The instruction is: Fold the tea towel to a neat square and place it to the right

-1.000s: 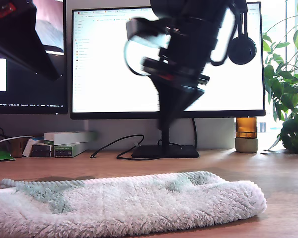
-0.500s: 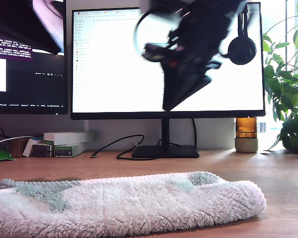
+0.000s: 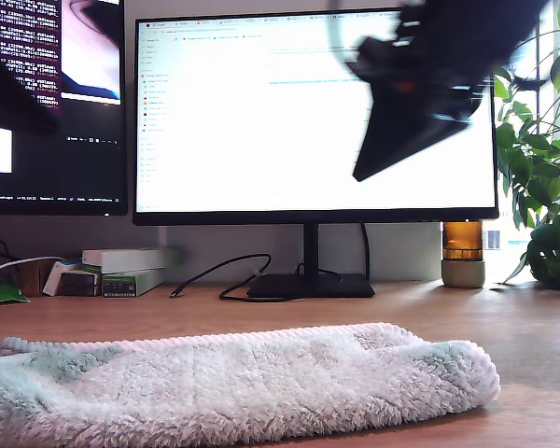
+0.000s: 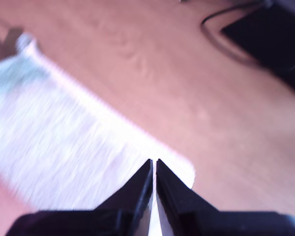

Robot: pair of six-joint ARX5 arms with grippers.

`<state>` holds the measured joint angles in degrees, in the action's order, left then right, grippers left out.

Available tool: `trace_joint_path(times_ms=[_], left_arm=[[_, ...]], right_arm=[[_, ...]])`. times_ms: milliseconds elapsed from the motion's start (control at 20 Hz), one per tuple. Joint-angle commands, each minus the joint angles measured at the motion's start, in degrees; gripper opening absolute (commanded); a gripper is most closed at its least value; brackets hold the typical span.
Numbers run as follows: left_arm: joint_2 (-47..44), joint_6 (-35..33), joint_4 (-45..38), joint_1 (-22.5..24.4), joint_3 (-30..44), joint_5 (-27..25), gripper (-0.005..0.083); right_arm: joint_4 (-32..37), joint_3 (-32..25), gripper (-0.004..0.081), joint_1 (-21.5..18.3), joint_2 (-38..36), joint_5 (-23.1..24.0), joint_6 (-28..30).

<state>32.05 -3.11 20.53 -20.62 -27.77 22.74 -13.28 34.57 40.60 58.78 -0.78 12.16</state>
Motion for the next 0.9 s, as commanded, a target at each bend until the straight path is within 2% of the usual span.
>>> trace_joint_path(times_ms=[0,150,550,700,850], left_arm=[[-1.18,1.44,0.46,-1.01,1.01,-0.11,-0.0023],[-1.77,2.93,2.64,-2.16,0.98,1.38,-0.0023],[-1.31,2.80,2.64,-2.54,0.98,1.68,-0.0023],[3.32,2.43,3.67,-2.73,0.98,2.49,-0.0023],[9.99,2.01,1.70,-3.41,0.98,2.45,-0.0024]], right_arm=[[-1.05,-1.51,-0.0005,0.20,-1.88,-0.11,0.26],[-4.42,-1.51,-0.0005,0.11,-2.29,0.17,0.28],[-3.72,-1.49,-0.0006,0.02,-2.08,1.38,0.28],[-3.30,-1.46,-0.0012,-0.24,-0.79,0.48,3.54],[-1.66,-1.36,-0.0012,-1.44,3.15,-2.97,5.90]])
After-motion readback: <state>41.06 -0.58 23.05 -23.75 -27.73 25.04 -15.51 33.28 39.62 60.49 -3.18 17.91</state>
